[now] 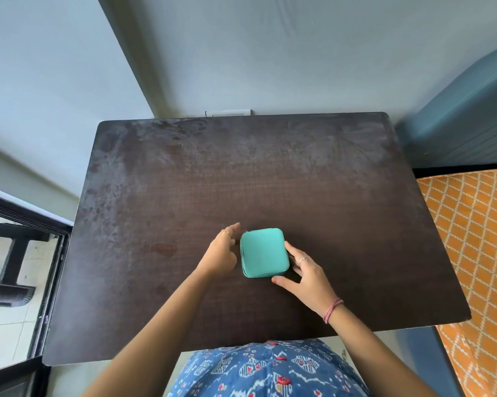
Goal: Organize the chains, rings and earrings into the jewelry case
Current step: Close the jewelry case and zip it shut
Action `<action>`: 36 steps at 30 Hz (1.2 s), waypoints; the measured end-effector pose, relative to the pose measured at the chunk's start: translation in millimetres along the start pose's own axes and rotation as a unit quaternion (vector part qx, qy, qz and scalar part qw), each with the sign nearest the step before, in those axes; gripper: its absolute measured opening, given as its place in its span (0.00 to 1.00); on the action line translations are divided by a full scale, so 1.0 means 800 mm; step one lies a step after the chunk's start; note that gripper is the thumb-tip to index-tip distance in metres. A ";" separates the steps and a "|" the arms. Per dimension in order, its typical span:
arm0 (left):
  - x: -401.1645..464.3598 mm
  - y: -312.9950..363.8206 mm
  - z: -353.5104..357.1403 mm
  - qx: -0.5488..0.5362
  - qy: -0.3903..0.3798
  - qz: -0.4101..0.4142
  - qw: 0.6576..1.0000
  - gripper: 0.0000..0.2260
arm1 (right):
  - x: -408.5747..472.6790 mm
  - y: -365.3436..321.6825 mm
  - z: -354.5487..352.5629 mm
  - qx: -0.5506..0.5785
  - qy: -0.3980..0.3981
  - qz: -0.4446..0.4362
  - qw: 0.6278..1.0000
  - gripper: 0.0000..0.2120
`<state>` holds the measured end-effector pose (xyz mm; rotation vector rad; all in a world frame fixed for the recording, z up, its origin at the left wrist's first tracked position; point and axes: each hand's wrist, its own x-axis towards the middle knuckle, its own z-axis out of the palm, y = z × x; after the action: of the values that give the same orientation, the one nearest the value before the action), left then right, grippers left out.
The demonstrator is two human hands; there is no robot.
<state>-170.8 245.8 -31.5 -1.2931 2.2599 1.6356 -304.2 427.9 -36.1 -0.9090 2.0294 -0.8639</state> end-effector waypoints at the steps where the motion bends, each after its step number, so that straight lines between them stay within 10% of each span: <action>1: 0.006 0.004 -0.005 0.047 -0.014 0.032 0.998 0.35 | 0.001 0.001 0.002 -0.040 -0.003 -0.015 0.999 0.39; 15: 0.085 0.013 -0.040 0.506 -0.113 0.239 0.821 0.17 | 0.007 0.012 0.027 -0.259 0.061 -0.143 0.953 0.41; 36: -0.022 -0.088 0.016 0.379 0.050 0.323 0.865 0.15 | 0.006 0.010 0.039 -0.266 0.089 -0.101 0.954 0.37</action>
<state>-118.3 260.5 -81.6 -0.4457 3.1031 0.5450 -283.4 419.8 -60.0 -1.3933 2.4125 -0.5145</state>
